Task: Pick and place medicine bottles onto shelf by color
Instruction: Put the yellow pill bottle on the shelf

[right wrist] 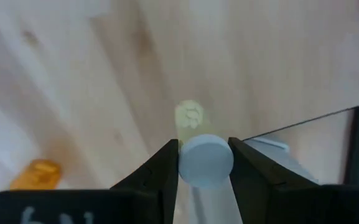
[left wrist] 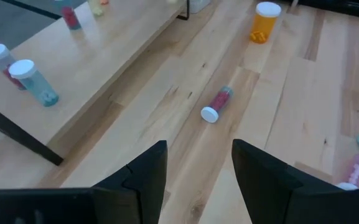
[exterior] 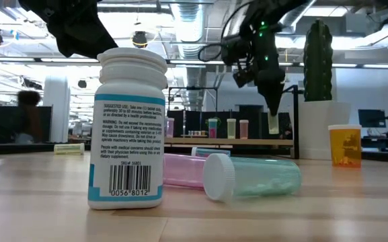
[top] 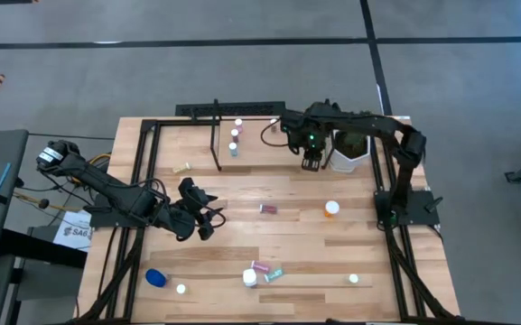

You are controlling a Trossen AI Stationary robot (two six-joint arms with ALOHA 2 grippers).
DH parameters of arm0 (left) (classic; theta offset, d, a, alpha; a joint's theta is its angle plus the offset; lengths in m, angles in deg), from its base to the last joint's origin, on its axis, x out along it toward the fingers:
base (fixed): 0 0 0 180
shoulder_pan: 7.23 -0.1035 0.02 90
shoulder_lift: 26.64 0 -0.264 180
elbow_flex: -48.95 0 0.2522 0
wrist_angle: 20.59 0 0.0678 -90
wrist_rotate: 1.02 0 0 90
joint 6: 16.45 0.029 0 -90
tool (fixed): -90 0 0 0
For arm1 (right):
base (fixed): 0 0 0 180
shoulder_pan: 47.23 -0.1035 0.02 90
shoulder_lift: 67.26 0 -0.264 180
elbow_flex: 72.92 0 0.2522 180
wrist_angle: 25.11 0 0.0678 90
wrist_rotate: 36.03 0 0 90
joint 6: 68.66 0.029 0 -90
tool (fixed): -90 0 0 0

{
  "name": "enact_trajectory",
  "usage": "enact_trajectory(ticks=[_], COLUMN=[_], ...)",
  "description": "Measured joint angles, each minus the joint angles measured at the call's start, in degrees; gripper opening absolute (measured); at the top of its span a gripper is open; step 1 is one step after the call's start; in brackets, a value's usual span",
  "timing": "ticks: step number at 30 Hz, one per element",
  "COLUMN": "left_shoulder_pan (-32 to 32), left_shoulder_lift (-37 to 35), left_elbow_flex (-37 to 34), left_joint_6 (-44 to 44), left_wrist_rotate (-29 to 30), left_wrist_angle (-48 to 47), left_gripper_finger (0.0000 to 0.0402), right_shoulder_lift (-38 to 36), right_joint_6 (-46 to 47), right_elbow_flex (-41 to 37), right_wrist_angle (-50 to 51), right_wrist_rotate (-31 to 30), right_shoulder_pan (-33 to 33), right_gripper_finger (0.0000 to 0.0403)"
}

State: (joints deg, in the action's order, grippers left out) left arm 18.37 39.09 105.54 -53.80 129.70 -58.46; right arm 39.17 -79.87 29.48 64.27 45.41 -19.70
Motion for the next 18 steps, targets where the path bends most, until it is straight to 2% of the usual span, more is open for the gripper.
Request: enact_trajectory(ticks=[18], left_shoulder_pan=[-2.11], left_shoulder_lift=[-0.02], left_elbow_flex=[0.00], left_joint_6=[0.33], left_wrist_rotate=[-0.37], left_wrist_angle=[-0.86], left_gripper_finger=[0.0168], right_shoulder_lift=[0.66], right_joint_6=[-3.01], right_elbow_flex=[0.02], right_wrist_angle=[-11.70], right_wrist_rotate=[-0.98], right_shoulder_pan=[9.91], right_gripper_finger=[0.0145])
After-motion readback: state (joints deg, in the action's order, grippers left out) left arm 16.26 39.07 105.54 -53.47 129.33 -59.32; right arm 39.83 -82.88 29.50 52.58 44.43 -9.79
